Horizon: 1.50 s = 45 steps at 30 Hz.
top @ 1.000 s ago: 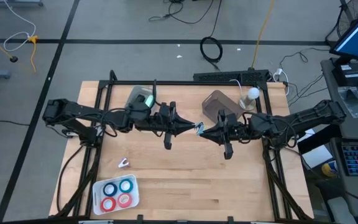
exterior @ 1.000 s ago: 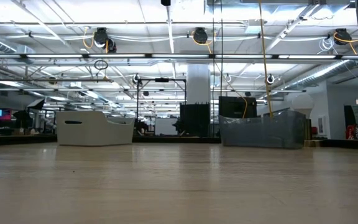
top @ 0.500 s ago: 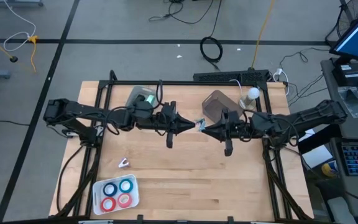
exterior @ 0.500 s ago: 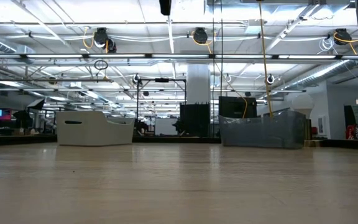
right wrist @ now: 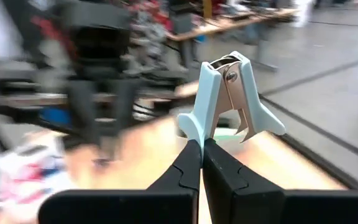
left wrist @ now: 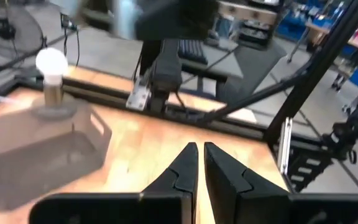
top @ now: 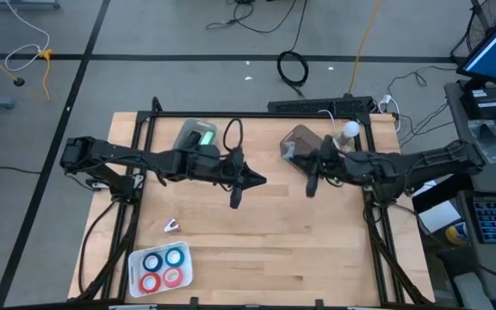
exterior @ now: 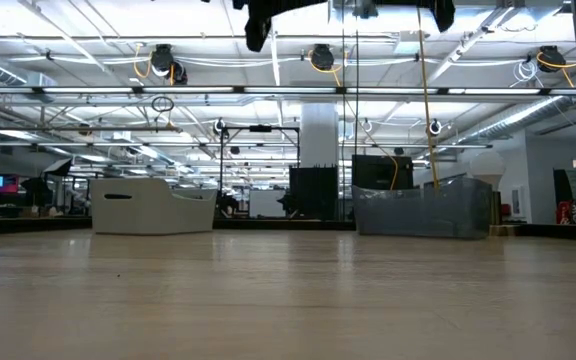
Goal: Pick and place Stapler, Stapler remover, tape
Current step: Put the light blue stapler remover into the black bin
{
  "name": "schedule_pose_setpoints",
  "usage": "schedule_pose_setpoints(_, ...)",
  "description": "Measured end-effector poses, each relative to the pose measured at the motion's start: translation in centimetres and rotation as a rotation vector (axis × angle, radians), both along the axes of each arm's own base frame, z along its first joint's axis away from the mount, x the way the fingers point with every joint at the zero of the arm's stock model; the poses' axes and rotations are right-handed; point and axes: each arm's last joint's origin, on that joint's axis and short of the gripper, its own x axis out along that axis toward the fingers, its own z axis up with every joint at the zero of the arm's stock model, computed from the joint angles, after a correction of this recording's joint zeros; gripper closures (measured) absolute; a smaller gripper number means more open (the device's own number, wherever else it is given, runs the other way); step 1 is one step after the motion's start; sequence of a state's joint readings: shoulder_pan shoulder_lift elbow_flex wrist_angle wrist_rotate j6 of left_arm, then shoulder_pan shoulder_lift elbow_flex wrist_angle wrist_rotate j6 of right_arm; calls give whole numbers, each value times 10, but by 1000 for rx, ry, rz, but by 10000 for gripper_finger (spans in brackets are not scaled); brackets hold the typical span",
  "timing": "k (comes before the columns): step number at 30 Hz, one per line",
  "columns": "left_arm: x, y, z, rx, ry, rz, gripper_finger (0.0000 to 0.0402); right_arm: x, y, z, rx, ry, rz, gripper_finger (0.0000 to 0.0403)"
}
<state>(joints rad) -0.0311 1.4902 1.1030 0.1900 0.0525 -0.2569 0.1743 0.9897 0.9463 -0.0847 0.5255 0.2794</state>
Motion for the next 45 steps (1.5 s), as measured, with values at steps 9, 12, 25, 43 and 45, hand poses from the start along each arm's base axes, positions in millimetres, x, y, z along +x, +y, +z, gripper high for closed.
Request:
schedule_pose_setpoints(9,-1,1,-4,-7,44,22,376,-10,-49,-27,64,267,-227,403)
schedule_pose_setpoints(12,-1,1,-2,-14,29,23,376,-15,-64,-35,130,348,-261,403)
schedule_pose_setpoints(25,0,1,4,-130,-23,44,376,-7,-122,-88,418,678,-235,403)
schedule_pose_setpoints(43,0,1,2,-135,-6,47,376,35,-177,-126,489,969,-182,403)
schedule_pose_setpoints(45,0,1,2,-134,-6,47,376,39,-180,-131,497,991,-182,403)
